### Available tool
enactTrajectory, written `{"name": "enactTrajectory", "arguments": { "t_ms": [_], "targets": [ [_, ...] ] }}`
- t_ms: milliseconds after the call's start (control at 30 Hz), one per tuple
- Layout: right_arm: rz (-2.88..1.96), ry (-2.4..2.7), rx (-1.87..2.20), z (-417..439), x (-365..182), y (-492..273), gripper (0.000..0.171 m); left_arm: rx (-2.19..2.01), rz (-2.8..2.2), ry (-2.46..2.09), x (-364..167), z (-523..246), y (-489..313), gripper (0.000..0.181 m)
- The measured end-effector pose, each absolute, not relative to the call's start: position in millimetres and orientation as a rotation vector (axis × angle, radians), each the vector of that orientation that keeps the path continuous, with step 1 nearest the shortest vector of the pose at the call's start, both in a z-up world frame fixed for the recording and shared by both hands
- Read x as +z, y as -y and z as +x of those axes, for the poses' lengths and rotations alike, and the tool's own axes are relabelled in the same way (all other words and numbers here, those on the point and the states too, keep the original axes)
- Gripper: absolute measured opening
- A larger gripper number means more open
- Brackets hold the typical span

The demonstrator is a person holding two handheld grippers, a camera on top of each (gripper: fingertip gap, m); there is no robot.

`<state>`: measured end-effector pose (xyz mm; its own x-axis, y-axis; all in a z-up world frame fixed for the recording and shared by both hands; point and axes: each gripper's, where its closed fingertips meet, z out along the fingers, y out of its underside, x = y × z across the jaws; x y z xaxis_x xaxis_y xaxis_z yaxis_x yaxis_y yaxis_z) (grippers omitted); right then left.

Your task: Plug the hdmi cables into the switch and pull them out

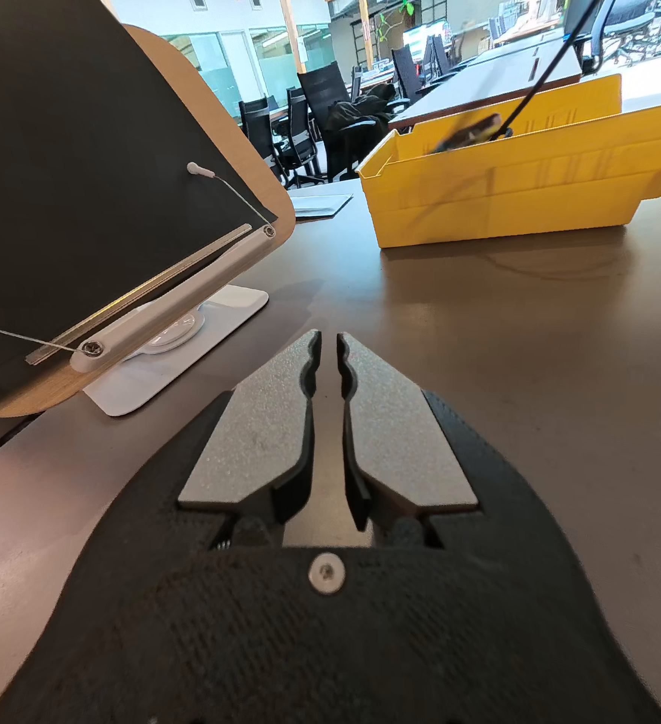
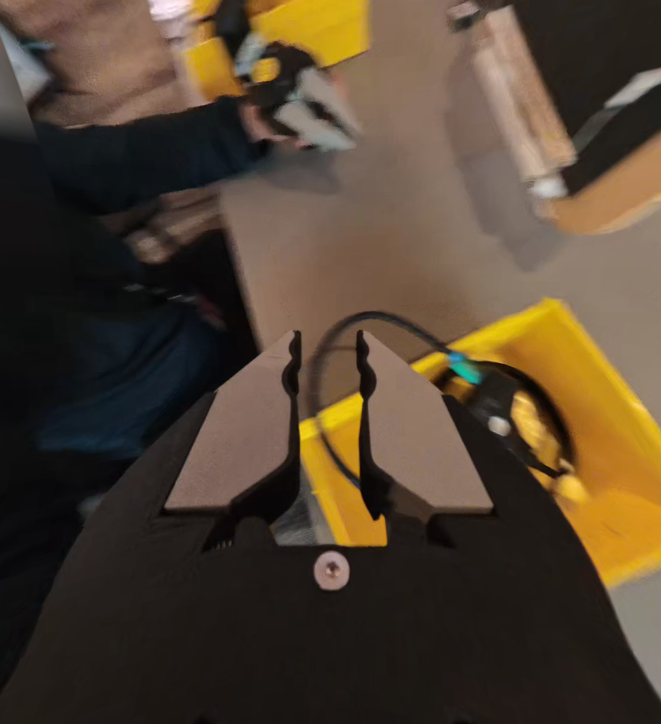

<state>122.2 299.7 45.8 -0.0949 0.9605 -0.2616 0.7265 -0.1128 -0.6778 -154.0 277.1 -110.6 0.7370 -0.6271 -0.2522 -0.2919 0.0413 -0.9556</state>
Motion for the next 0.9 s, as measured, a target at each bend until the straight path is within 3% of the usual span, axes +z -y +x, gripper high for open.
{"name": "enactTrajectory", "arguments": {
  "t_ms": [167,333,433,533,633,900],
  "targets": [
    [-1.885,1.671,0.654,143,18,-299,0.055,-0.312,-1.562,-0.777,-114,-151,-277,0.005],
    [-1.822,1.646,0.167,177,-10,-316,0.06,-0.303,-1.572,-0.797,-118,-149,-277,0.005],
    [-1.889,1.714,0.153,185,-33,-312,0.059,-0.292,-1.581,-0.807,-122,-148,-277,0.005],
    [-1.934,1.75,0.067,194,-48,-318,0.041,-0.289,-1.58,-0.8,-121,-150,-277,0.005],
    [-1.964,1.778,0.085,195,-54,-314,0.038,-0.29,-1.582,-0.787,-121,-152,-278,0.004],
    [-1.909,1.678,0.317,204,-24,-302,0.06,-0.294,-1.583,-0.797,-121,-151,-277,0.004]
  ]
}}
